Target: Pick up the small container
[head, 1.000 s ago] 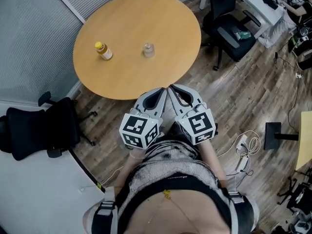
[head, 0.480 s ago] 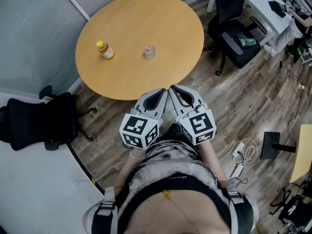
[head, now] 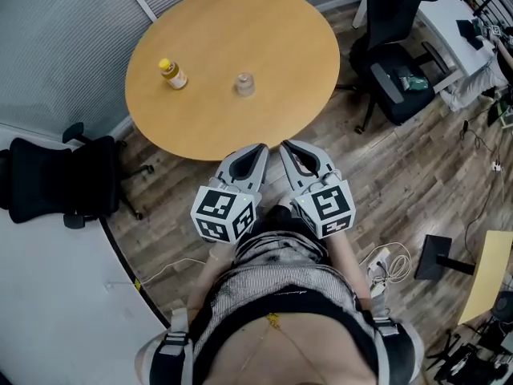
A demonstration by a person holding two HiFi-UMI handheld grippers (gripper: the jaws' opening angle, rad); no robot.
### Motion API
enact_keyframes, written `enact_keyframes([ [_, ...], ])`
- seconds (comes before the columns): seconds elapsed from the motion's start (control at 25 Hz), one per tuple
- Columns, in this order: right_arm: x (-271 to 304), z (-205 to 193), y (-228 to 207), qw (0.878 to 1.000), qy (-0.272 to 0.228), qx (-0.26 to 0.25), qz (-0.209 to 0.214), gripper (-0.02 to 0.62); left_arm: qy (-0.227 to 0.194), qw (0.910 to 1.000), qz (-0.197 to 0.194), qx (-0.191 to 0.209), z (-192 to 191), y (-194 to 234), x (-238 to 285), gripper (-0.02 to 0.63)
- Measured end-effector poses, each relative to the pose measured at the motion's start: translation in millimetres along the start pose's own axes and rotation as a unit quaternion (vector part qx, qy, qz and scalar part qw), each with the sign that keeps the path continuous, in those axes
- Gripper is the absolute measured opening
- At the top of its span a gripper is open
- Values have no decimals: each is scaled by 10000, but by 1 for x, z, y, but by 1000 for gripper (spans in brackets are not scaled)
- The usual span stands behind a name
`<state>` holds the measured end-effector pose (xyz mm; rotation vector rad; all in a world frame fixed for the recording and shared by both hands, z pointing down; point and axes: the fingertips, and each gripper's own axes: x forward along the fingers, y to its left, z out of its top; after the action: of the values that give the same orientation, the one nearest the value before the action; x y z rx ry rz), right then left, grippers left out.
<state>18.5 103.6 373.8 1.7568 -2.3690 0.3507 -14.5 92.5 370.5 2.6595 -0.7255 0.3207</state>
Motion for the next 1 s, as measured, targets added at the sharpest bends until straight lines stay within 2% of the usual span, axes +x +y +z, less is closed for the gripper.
enact_keyframes([
  [0.4,8,3,-17,9999,43,-87,89,25,-82,9998,141,-150,4,8,11,18],
  [1.0,57,29,-41,9999,-43,-138,-58,25,-95,9997,-224,37,41,42,56,18],
])
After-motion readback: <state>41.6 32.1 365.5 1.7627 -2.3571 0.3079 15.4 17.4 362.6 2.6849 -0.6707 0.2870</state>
